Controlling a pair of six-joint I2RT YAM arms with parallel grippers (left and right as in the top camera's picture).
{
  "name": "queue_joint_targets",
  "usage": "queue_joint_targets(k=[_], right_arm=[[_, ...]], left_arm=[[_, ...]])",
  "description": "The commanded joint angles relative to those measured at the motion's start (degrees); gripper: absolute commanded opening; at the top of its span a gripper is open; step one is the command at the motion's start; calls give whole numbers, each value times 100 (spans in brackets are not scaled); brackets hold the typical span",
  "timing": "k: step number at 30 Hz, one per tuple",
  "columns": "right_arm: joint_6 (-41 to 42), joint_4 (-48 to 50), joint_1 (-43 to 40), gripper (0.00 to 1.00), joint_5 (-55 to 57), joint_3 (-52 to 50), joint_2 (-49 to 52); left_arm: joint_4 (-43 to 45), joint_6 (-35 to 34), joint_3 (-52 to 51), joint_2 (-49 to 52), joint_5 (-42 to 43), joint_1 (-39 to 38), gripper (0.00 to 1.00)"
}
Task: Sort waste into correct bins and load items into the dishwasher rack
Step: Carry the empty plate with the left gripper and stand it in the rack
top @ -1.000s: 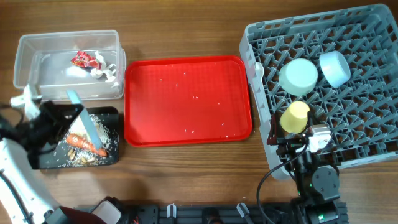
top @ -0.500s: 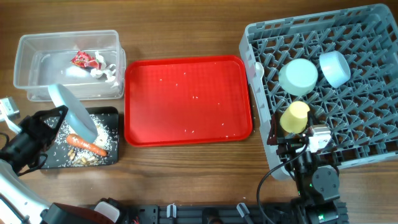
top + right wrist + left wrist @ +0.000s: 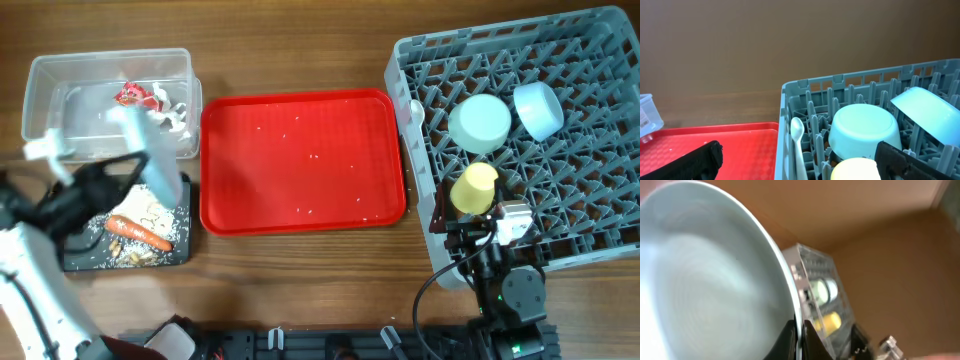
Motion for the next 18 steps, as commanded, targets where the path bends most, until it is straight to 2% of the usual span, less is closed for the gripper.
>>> queue_joint_targets(k=[1,5,8,11,16,18], right_arm=[[22,26,-24,100,-24,-7,-35],[22,26,-24,100,-24,-7,-35],[22,26,-24,100,-24,-7,-35],[22,26,-24,100,-24,-7,-35],[20,26,-24,100,-24,-7,-35],[22,26,-24,100,-24,-7,-35]], left_arm=[[1764,-2275,-4,-103,-328,-1475,4],[4172,-4465,-4,-42,-1576,-3193,4],[5718,-5678,-4,131,-2721,-4503,4],[7141,-6651,-4,468,-3637,-5630,4],[9119,-8181,-4,1412,-4992,-7038,4],[9676,-8752,-4,1808,-5412,-7370,4]])
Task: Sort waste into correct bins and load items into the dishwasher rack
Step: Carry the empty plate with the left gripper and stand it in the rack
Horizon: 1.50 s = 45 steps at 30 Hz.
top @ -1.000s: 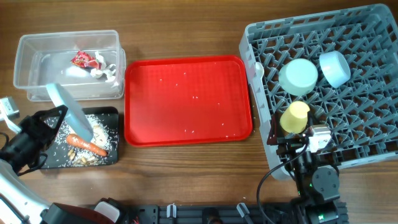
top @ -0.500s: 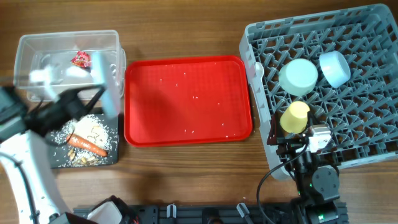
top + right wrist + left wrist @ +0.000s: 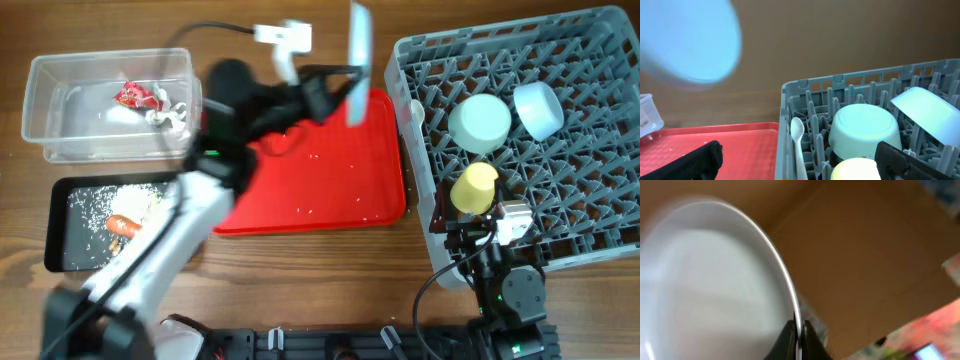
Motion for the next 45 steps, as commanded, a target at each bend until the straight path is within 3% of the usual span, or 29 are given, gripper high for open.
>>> queue_joint_targets(k=[1,4,9,15,18,21,23,24,34,41,45], right_arm=[[22,24,-24,100,-22,-7,-35],[20,24,-24,100,-22,-7,-35],[22,24,-24,100,-22,-7,-35],[20,24,-24,100,-22,-7,-35],[22,24,-24,100,-22,-7,-35],[20,24,-24,100,-22,-7,-35],[20,24,-24,100,-22,-7,-35],[20,24,-24,100,-22,-7,-35],[20,24,-24,100,-22,-7,-35],[22,24,-24,100,-22,-7,-35],[22,24,-24,100,-22,-7,-35]], left_arm=[[918,-1976,4,846,-1617,-717,4],[1685,-2837,4,1366,-2124,-990,4],[2229,-3700,4,1878,-2446,-1113,4],[2229,-4076,4,2129,-2577,-1174,4],[2072,-3823,4,2144,-2573,-1172,6],[2033,-2653,4,2138,-2396,-1158,47],[1829,-2013,7,2092,-2232,-1106,89],[1646,-1840,7,2050,-2135,-1058,99],[-2046,79,37,66,-1696,17,99],[-5637,1624,37,-2142,-2806,664,100],[-6533,2229,37,-3171,-3086,702,100]])
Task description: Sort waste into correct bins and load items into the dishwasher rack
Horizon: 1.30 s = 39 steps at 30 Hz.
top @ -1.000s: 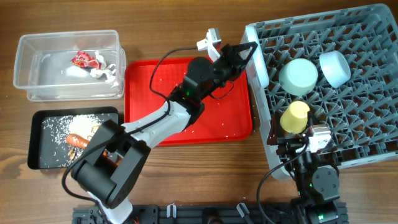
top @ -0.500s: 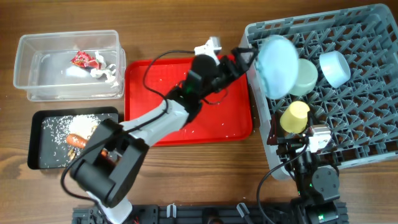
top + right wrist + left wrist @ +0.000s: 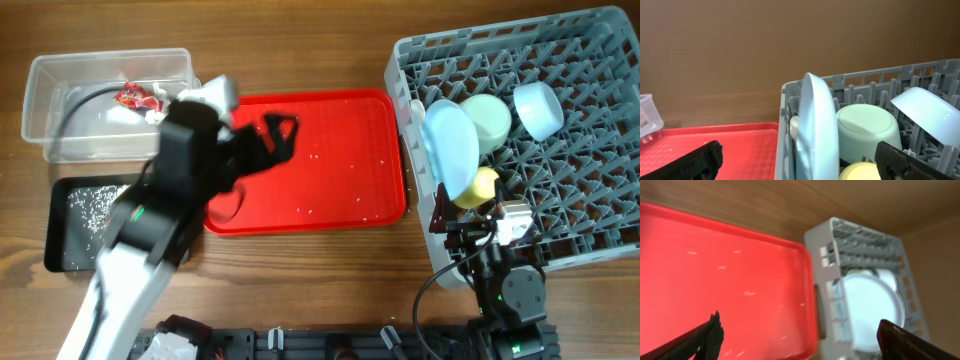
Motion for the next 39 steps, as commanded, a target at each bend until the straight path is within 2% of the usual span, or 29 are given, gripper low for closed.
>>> queue_joint_targets(k=[1,7,11,15,18,21,26,31,36,39], right_arm=[[22,28,-24,100,-24,-7,-31],[22,28,-24,100,-24,-7,-31],[20,28,-24,100,-24,-7,-31],[22,28,-24,100,-24,-7,-31],[20,28,-24,100,-24,-7,-31],[22,28,-24,100,-24,-7,-31],[22,28,-24,100,-24,-7,-31],[20,28,-24,100,-24,-7,-31],[20,28,-24,100,-24,-7,-31],[20,28,-24,100,-24,-7,-31]], left_arm=[[-402,1110,-15,-938,-498,35,100],[-1008,1158,-15,-2013,-522,35,100],[-1650,1252,-33,-2420,-1130,39,100],[-1840,1252,-168,-2424,-1727,39,100],[-1499,1257,-603,-2448,-2159,48,100],[-752,1320,-1318,-2736,-2260,245,100],[424,1320,-2645,-3713,-1331,1102,100],[841,1320,-3703,-4857,-973,1810,100],[868,1338,-4544,-5888,-979,1958,100],[1073,1331,-4970,-6157,-955,1958,100]])
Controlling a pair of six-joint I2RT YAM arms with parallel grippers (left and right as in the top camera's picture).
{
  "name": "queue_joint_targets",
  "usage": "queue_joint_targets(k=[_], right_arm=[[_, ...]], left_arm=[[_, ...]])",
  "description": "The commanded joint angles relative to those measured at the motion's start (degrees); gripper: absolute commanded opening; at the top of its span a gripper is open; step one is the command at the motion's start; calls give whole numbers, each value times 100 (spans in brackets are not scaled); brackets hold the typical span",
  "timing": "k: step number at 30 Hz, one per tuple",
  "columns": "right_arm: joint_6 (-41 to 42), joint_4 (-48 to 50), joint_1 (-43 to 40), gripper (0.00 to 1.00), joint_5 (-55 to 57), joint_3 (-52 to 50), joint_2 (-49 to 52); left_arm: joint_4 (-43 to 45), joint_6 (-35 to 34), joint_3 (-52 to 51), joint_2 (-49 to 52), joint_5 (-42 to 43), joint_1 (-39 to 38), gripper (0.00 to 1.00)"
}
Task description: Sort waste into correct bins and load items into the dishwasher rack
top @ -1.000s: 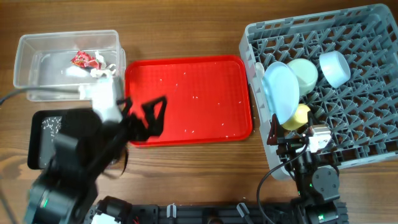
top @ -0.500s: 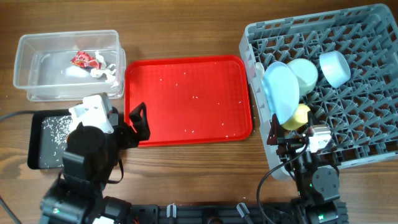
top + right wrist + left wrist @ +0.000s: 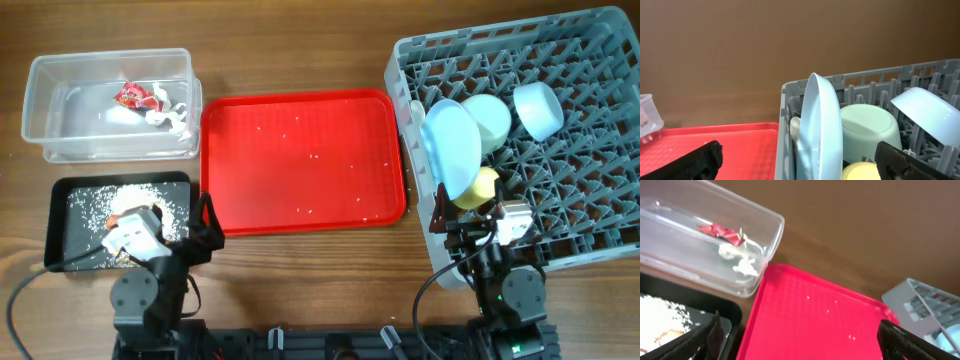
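A light-blue plate stands on edge in the grey dishwasher rack, beside a pale green bowl, a blue bowl, a yellow cup and a white spoon. The red tray holds only crumbs. Wrappers lie in the clear bin. Rice and food scraps sit in the black tray. My left gripper is open and empty at the table's front, by the black tray. My right gripper is open and empty at the rack's front left corner.
The left arm's base and the right arm's base stand at the table's front edge. Bare wooden table runs behind the tray and bins.
My left arm was stretched over the red tray with its gripper open. It is now back at the table's front edge beside the black tray. The plate stays in the rack.
My left gripper held the light-blue plate over the black tray. Then it held the plate on edge above the red tray's far right corner. Then the plate stood in the rack and the gripper was open over the tray. Now the arm is back at the front.
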Motion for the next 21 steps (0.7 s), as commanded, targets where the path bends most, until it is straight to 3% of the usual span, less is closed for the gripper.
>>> queue_joint_targets(k=[1,6,21], right_arm=[[20,28,-24,100,-24,-7,-31],[22,28,-24,100,-24,-7,-31],[20,28,-24,100,-24,-7,-31]], left_arm=[[398,109,-673,-358,181,44,100],[986,111,-1123,-372,422,52,100],[973,114,-1128,-372,424,52,100]])
